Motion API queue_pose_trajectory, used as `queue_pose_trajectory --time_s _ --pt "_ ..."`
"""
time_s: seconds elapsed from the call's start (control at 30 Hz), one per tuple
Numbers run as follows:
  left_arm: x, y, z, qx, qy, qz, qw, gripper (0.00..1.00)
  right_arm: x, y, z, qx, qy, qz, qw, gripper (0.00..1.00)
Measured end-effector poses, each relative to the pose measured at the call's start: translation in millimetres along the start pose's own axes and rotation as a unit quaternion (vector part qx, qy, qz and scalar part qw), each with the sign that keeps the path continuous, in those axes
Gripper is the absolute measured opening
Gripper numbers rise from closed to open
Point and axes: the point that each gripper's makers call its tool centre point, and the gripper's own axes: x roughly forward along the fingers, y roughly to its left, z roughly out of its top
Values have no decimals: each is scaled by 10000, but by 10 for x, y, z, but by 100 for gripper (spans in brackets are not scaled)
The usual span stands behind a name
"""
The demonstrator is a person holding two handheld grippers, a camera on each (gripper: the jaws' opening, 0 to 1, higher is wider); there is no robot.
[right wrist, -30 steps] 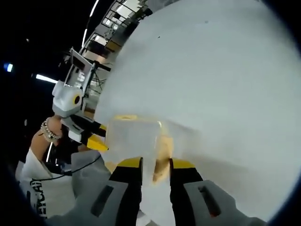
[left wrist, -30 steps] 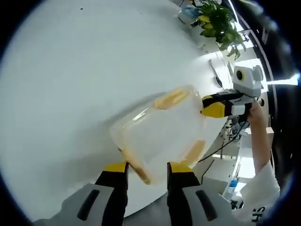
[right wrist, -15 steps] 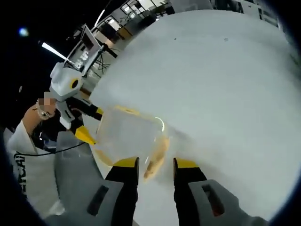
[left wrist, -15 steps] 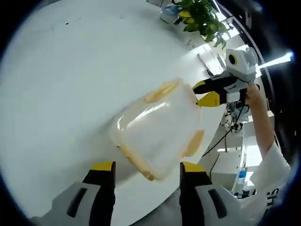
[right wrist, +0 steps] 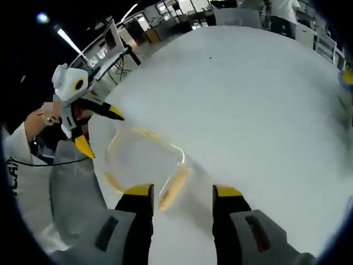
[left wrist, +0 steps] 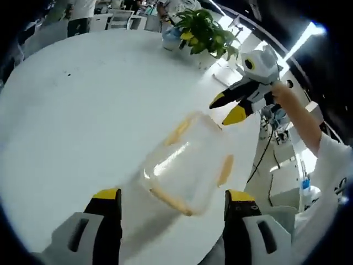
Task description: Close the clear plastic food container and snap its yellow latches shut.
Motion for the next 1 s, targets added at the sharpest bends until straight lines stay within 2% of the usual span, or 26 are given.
queue_pose_trajectory --time_s 0.03,0.07,0.13,0.2,0.23,0.37,0.43,0.57,0.77,0.87,1.0 --pt "-7 14 29 376 -99 96 9992 64 -18 1 60 -127 -104 -50 9999 32" --pt "-15 27 13 584 -44 172 9981 62 -32 26 77 -158 -103 -26 9998 29" --pt "-15 12 30 715 -109 223 9971 62 -53 68 164 -223 -224 2 9995 27" --pt "-18 -20 92 932 -271 206 9951 58 -58 106 300 -424 -487 14 9979 27" --pt "-18 -33 107 994 -295 196 9944 56 -63 126 321 -457 -499 16 9977 26" --pt "-3 -120 208 790 -528 10 9955 53 -35 241 399 -684 -491 135 9964 23" --pt "-6 -133 277 833 -704 64 9940 45 -12 299 441 -887 -512 186 9946 20" --pt "11 -210 378 1088 -942 108 9895 40 49 482 471 -1144 -475 521 9909 0" --pt "95 -394 440 1244 -1104 -63 9861 23 175 635 474 -1556 -288 710 9848 0" --pt "179 -474 428 1287 -1101 -94 9855 22 236 711 490 -1587 -231 858 9833 0" --pt "276 -569 390 1533 -1045 -140 9825 18 306 784 477 -1782 -101 944 9794 0"
